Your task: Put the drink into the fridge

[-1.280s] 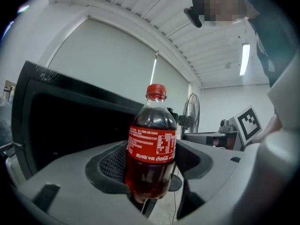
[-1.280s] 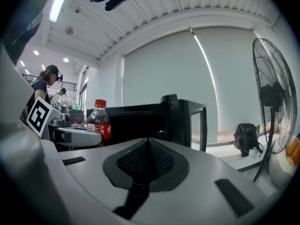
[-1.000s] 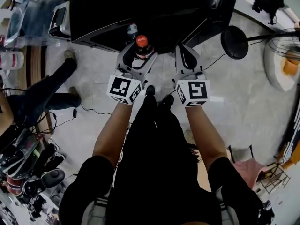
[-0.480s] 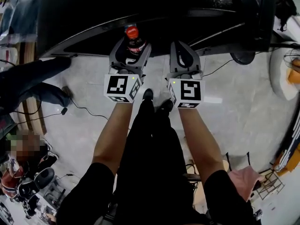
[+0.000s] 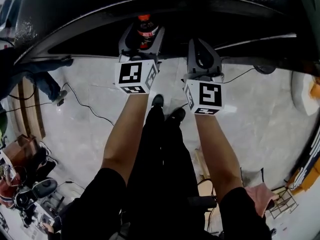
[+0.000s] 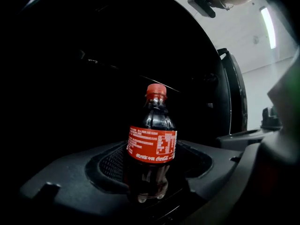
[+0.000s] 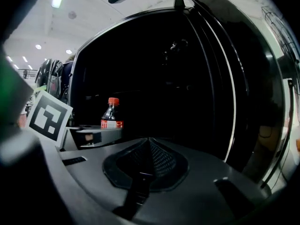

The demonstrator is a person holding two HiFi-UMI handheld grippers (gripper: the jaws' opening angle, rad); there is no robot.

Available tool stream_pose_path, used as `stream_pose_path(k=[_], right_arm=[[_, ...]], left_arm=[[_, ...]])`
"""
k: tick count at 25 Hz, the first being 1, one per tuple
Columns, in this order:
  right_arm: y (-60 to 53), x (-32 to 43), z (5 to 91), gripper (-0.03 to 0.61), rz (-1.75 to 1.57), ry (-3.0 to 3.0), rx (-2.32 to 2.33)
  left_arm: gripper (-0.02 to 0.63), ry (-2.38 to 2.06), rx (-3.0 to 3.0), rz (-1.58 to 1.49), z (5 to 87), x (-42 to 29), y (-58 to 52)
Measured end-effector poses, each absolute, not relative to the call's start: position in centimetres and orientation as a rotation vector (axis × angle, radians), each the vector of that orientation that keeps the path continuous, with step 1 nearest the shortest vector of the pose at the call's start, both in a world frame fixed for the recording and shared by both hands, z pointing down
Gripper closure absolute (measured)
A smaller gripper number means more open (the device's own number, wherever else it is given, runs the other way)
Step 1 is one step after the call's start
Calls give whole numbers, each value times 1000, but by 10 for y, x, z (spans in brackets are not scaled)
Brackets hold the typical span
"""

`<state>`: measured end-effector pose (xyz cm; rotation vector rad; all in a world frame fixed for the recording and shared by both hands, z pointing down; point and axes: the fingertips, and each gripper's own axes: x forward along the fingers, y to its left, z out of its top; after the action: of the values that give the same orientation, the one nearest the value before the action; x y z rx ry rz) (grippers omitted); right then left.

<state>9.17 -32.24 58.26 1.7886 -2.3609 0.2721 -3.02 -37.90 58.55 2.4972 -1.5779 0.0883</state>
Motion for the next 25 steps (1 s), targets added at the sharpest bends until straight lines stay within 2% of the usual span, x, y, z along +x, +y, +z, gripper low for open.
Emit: stream_pose_path(k=[8, 25], right_arm=[[-308, 94, 606, 555, 414, -2365, 1808], [-311, 91, 600, 555, 445, -2388, 1838]], left_arm=[[295, -1610, 2509, 123, 596, -23, -398], [295, -1620, 2513, 128, 605, -25, -410]])
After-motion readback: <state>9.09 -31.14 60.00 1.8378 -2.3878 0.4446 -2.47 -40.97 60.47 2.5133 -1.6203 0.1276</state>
